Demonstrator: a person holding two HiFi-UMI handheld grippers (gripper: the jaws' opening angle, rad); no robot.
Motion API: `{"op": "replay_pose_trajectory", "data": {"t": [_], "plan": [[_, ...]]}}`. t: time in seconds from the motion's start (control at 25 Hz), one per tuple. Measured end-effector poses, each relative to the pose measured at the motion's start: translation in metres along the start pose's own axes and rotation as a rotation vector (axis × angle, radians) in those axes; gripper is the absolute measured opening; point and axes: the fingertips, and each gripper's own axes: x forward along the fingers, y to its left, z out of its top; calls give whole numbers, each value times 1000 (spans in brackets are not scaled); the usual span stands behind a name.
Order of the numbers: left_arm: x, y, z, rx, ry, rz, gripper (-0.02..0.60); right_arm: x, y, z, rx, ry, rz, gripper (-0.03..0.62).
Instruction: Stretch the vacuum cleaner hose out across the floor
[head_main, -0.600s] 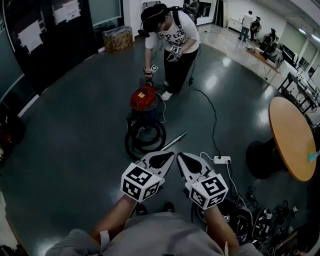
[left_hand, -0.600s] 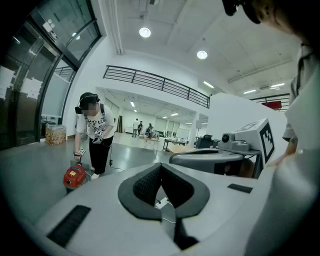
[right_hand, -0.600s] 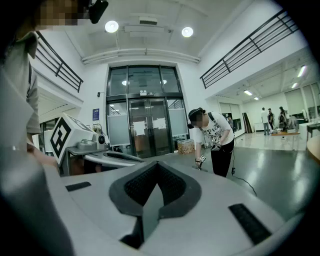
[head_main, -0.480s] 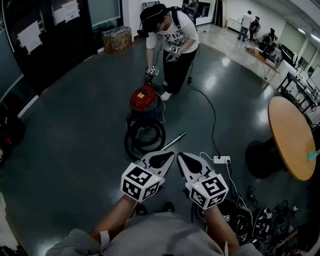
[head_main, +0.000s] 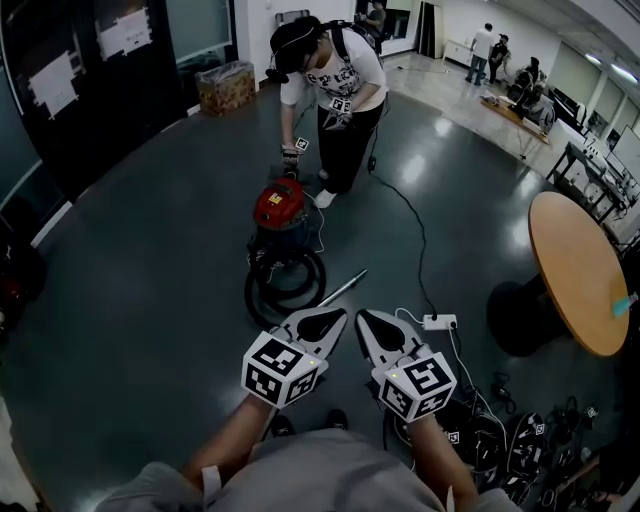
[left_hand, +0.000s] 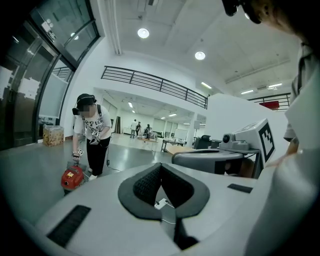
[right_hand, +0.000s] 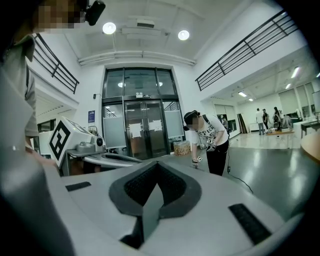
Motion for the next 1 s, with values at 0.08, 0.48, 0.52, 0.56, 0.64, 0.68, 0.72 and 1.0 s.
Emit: {"op": "replay_pose_trajectory", "data": {"t": [0.08, 0.48, 0.52, 0.56, 0.64, 0.68, 0.72, 1.0], "plan": [[2, -2, 0, 0, 0, -2, 8, -2, -2, 0, -2, 1, -4, 6], [30, -1, -2, 19, 12, 25, 8, -7, -33, -6, 3, 4, 4, 6], [33, -1, -4, 22, 18, 31, 8, -8, -38, -7, 6, 5, 8, 6], [36, -1, -6, 25, 26, 39, 8, -9, -42, -8, 9, 6, 12, 6], [41, 1, -12, 28, 44, 59, 8, -11, -52, -11, 14, 7, 27, 6], [44, 2, -14, 28, 52, 73, 8, -13, -57, -12, 16, 7, 36, 6], [46, 4, -16, 27, 59, 89, 8, -14, -62, -14, 17, 7, 45, 6], [60, 23, -16, 41, 85, 174, 8, -8, -96, -19, 20, 20, 74, 6]]}}
